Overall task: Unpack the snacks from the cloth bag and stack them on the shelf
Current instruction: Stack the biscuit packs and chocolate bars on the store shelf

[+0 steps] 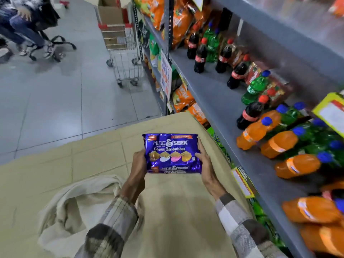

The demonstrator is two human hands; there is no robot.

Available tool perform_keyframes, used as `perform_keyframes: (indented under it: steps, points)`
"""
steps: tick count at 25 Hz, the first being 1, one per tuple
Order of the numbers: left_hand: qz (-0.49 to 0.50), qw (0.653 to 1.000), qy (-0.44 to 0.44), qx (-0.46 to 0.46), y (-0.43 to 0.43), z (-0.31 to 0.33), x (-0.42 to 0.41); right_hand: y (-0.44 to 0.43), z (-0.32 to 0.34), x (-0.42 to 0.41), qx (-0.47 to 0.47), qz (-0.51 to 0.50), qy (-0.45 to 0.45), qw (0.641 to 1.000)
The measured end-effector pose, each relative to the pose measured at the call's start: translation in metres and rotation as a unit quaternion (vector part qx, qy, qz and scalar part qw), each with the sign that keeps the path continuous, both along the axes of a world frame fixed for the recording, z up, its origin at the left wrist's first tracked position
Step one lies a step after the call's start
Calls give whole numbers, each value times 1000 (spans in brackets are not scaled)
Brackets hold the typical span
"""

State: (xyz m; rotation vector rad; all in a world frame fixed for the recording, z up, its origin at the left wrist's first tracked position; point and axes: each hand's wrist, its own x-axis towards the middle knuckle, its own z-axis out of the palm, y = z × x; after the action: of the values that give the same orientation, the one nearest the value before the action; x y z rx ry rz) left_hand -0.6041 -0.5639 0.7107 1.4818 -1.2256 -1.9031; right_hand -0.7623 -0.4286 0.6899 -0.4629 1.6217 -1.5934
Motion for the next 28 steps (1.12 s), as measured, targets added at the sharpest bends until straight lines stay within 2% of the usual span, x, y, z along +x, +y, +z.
perform_keyframes:
  steps: [5,8,11,15,20,23,26,28]
  points:
    - [-112,988,93,-52,35,112,38,77,114,63,-110,-34,60,992]
    - [-206,961,170,-71,65,181,61,131,178,98,-162,-93,125,974]
    - [-247,929,261,-83,114,250,67,195,244,128,-176,-171,217,945]
    - [-324,847,406,-114,205,330,73,291,320,162,-185,-268,283,902]
    - [-408,744,520,-96,322,378,89,414,388,229,-148,-362,347,852]
    - [-463,698,538,-98,404,402,88,492,411,264,-120,-437,370,811]
    - [-498,691,516,-98,468,411,81,549,423,272,-114,-488,347,793]
    - [-510,699,494,-89,501,413,73,577,424,271,-118,-507,324,790]
